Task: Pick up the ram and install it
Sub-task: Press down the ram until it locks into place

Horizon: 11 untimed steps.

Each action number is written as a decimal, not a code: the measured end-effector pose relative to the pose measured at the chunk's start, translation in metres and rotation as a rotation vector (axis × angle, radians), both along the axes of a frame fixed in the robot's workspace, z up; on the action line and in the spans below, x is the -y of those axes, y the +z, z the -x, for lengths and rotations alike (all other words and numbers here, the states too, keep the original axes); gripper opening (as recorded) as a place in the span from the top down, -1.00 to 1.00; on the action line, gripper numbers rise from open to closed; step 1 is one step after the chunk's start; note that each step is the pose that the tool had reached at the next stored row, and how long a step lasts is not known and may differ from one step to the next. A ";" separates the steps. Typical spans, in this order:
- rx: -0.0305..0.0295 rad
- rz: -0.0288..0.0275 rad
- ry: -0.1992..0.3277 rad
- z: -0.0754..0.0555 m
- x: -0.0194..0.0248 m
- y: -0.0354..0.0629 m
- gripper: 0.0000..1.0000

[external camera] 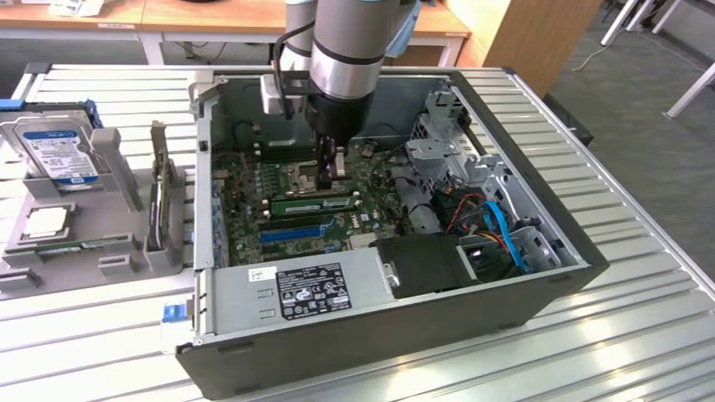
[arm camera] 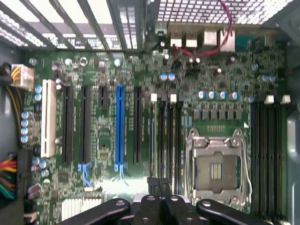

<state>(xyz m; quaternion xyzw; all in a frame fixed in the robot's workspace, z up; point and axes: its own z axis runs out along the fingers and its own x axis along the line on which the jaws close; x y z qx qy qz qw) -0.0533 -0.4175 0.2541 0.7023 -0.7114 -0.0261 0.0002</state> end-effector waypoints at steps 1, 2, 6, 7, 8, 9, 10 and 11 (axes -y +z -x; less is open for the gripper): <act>0.0000 0.0000 0.000 0.002 0.0000 0.0000 0.80; 0.0000 0.0000 0.000 0.005 0.0000 -0.0001 0.80; 0.0001 -0.0001 0.000 0.015 0.0000 -0.0003 0.80; 0.0001 -0.0001 0.000 0.017 0.0000 -0.0003 0.80; 0.0001 -0.0001 0.000 0.019 0.0000 -0.0003 0.80; 0.0001 0.0000 0.000 0.021 0.0000 -0.0003 0.80; 0.0001 0.0000 0.000 0.023 0.0000 -0.0004 0.80; 0.0001 0.0000 0.000 0.025 0.0000 -0.0004 0.80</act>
